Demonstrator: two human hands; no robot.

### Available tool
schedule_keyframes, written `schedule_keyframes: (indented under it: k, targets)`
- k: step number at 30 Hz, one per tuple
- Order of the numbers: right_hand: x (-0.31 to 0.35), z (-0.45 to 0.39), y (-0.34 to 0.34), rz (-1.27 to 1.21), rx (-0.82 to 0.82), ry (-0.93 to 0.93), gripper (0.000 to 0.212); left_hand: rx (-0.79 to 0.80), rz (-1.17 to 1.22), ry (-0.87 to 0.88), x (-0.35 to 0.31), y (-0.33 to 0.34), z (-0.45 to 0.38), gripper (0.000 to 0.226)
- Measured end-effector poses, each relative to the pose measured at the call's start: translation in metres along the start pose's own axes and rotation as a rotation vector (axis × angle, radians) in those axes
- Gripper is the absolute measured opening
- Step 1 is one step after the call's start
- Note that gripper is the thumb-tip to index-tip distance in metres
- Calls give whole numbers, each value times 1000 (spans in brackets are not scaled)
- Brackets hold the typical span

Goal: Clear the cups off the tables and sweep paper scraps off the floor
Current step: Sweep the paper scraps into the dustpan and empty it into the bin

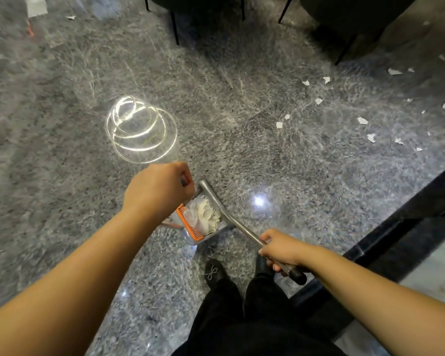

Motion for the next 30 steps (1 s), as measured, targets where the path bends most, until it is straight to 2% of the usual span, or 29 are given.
schedule_keyframes:
  k: [9, 13, 16, 23, 30]
  targets:
    - [-10, 29, -27, -106, -11, -18, 25, -39, 44, -13, 4, -12, 3, 15]
    - [-13, 38, -47, -230, -70, -34, 27, -78, 35, -6, -5, -21, -9, 15]
    - [-14, 42, -69, -362, -92, -41, 20, -112, 35, -11, -12, -29, -23, 9]
    - [-13, 46, -148, -577, -169, -105, 19, -123, 50, -1, -46, -47, -90, 8]
    - [3, 27, -254, -641, -196, -120, 17, -134, 59, -7, -92, -70, -190, 6]
Point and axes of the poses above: each hand's wrist, its own z-axis away from the middle knuckle, its own y-axis out of the palm, x = y × z, the point moved 1 cm from there along -z, towards the middle knuckle, and after that the axes turned 8 degrees about y, right-handed, at the moved point
